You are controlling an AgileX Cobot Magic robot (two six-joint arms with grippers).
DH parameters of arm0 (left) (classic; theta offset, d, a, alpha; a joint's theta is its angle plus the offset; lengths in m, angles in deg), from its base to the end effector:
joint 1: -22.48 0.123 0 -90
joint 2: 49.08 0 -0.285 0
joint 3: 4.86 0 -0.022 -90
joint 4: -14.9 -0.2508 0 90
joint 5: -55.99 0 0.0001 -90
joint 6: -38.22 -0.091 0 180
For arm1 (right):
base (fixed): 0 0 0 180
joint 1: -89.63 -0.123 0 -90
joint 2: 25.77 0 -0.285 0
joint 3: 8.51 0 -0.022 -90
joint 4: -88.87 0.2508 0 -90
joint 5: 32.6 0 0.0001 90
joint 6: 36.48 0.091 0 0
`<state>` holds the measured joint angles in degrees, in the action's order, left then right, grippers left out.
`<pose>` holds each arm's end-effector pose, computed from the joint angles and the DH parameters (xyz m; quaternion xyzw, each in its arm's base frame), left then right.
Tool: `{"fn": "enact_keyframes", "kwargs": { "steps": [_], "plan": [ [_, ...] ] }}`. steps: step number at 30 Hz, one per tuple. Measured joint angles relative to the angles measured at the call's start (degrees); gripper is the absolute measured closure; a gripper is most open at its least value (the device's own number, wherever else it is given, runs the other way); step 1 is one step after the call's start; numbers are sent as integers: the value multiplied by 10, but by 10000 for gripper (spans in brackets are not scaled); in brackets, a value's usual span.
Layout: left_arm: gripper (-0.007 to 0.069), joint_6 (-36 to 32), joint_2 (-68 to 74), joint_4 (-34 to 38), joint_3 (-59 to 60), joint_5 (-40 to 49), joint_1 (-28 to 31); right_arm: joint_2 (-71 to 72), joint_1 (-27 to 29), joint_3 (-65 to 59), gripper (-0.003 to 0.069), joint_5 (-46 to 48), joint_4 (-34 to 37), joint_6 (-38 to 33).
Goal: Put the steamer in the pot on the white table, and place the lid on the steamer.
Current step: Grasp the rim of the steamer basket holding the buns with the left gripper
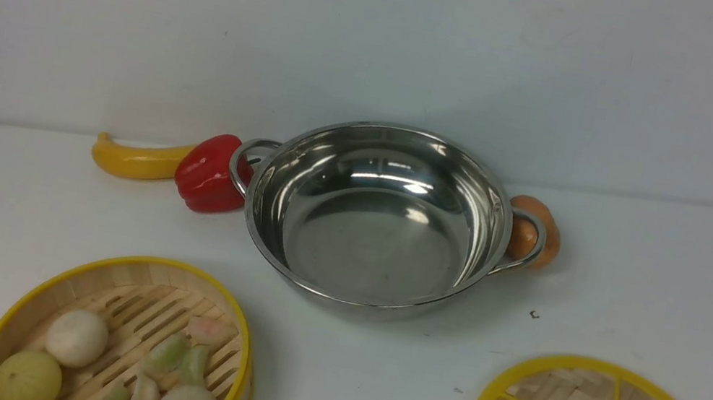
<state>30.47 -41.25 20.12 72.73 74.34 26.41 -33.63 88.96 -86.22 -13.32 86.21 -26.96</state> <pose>0.0543 0.0011 0.1821 0.0011 0.7864 0.0250 0.6173 0.0540 -0.0008 0.1799 0.0485 0.7910 0.0348 0.6090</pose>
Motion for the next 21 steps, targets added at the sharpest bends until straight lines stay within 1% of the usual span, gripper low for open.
{"fn": "enact_keyframes", "kwargs": {
  "steps": [2,5,6,7,9,10,12,17,20,21],
  "plan": [
    [384,5,0,12,0,-29,0,0,0,0,416,0,0,0],
    [384,48,0,82,0,-101,0,0,0,0,416,0,0,0],
    [384,66,0,115,0,-130,0,0,0,0,416,0,0,0],
    [384,74,0,132,0,-152,0,0,0,0,416,0,0,0],
    [384,78,0,149,0,-172,0,0,0,0,416,0,0,0],
    [384,85,0,169,0,-200,0,0,0,0,416,0,0,0],
    [384,90,0,181,0,-219,0,0,0,0,416,0,0,0],
    [384,100,-1,192,-2,-230,0,0,0,0,416,0,0,0],
    [384,105,3,196,-49,-177,0,0,0,0,416,0,0,0],
    [384,105,4,196,-54,-172,0,0,0,0,416,0,0,0]
  ]
}}
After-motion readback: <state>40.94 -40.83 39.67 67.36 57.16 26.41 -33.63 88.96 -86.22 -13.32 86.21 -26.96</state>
